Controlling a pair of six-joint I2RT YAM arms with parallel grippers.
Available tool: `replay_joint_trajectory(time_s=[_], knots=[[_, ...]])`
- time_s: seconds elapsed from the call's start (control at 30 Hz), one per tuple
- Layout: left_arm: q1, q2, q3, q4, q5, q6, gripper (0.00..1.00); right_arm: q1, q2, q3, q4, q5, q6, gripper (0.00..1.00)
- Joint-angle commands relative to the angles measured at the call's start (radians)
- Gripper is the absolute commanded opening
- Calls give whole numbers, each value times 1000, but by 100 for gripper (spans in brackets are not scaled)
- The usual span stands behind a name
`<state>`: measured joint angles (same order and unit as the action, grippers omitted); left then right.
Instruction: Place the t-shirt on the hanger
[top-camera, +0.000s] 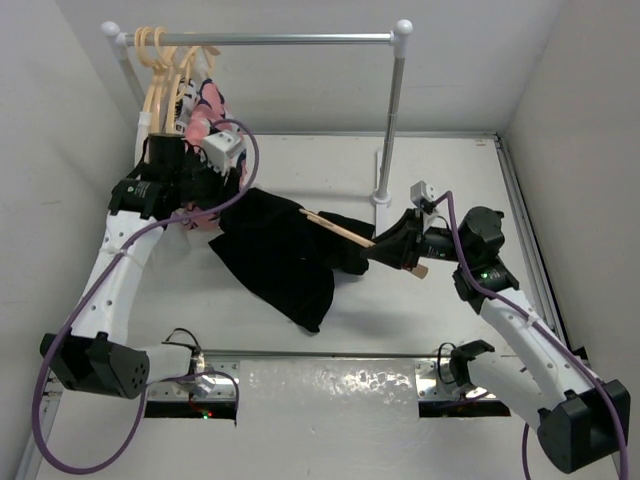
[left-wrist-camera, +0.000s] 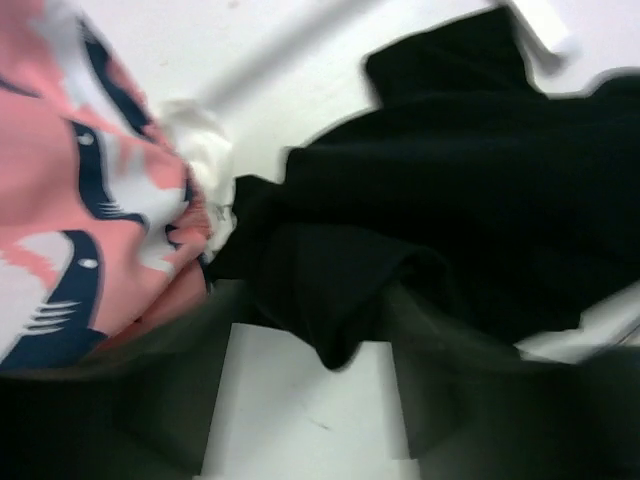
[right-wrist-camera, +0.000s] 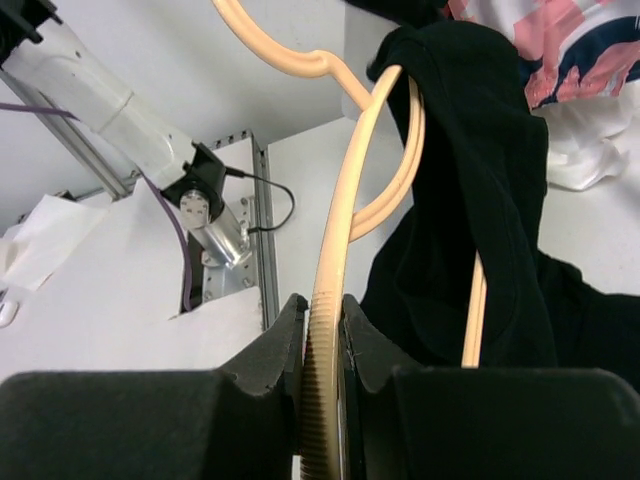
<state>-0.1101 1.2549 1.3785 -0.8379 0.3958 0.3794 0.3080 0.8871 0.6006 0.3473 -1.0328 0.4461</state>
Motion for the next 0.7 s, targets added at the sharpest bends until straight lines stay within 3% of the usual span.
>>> replay_joint_trajectory(time_s=[0.0,0.13,0.23,0.3,0.33,0.4,0.43,0.5,0.67], knots=[[10,-83,62,-73,181,189,64,-3,3,-36,243,29,78,0],[12,-91,155,-176,242,373,87,-3,18,-114,418,45,193,0],[10,-83,207,-193,302,415,96,-1,47,-116,432,56,209,0],[10,-59,223,-188,371,403,97,-1,64,-116,455,57,232,0],[-9,-49,211,-163,421,326,96,-1,64,-116,467,57,232,0],[-84,-26,186,-107,404,250,94,-1,62,-117,469,57,227,0],[-188,-3,160,-104,343,247,93,-1,62,-116,455,57,223,0],[-264,15,119,-64,319,272,93,-3,64,-108,438,47,218,0],[-269,104,131,-21,253,367,93,0,59,-94,415,37,206,0]])
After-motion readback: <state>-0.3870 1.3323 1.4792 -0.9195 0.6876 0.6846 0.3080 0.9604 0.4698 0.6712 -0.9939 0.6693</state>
